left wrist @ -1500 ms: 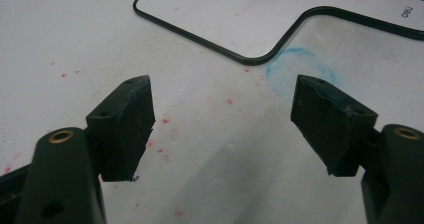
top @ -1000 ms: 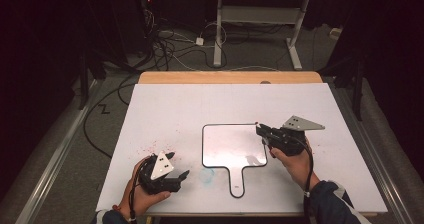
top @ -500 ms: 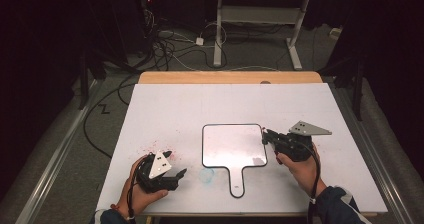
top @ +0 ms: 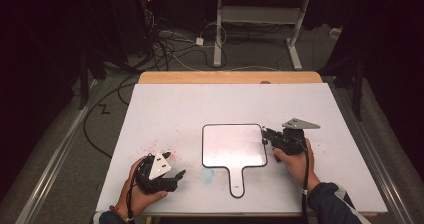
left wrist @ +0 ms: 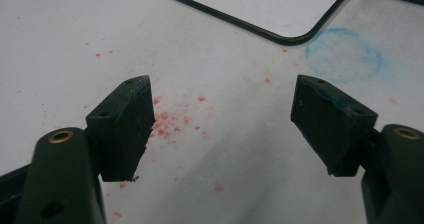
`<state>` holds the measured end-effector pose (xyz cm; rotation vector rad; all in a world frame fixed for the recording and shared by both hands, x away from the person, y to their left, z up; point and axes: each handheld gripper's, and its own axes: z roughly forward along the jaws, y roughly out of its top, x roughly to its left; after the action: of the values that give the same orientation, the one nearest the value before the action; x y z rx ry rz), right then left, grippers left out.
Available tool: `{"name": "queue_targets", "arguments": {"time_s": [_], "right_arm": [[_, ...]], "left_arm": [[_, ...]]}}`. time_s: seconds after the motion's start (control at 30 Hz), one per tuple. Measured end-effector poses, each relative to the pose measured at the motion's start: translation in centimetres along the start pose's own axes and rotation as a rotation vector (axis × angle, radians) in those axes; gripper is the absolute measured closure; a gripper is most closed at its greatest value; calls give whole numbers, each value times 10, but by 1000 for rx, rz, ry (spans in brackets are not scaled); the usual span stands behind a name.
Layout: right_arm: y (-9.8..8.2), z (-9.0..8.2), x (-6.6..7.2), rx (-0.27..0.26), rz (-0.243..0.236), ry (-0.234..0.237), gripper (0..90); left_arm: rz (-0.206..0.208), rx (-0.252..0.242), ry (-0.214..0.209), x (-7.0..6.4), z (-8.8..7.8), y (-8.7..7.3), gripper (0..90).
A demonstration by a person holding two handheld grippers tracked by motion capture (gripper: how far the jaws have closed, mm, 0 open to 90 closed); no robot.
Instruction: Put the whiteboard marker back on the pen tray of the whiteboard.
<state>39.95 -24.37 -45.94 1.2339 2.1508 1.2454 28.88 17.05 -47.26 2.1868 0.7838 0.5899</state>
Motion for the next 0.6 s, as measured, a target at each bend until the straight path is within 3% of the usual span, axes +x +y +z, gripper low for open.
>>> {"name": "queue_targets", "arguments": {"time_s": [0.23, 0.6], "right_arm": [[-5, 13, 1, 49, -27, -12, 791], [-4, 18, 1, 68, -40, -49, 772]], "left_arm": [[13, 3, 0, -1, 1, 2, 243], [25, 17, -8, -4, 2, 2, 244]]}}
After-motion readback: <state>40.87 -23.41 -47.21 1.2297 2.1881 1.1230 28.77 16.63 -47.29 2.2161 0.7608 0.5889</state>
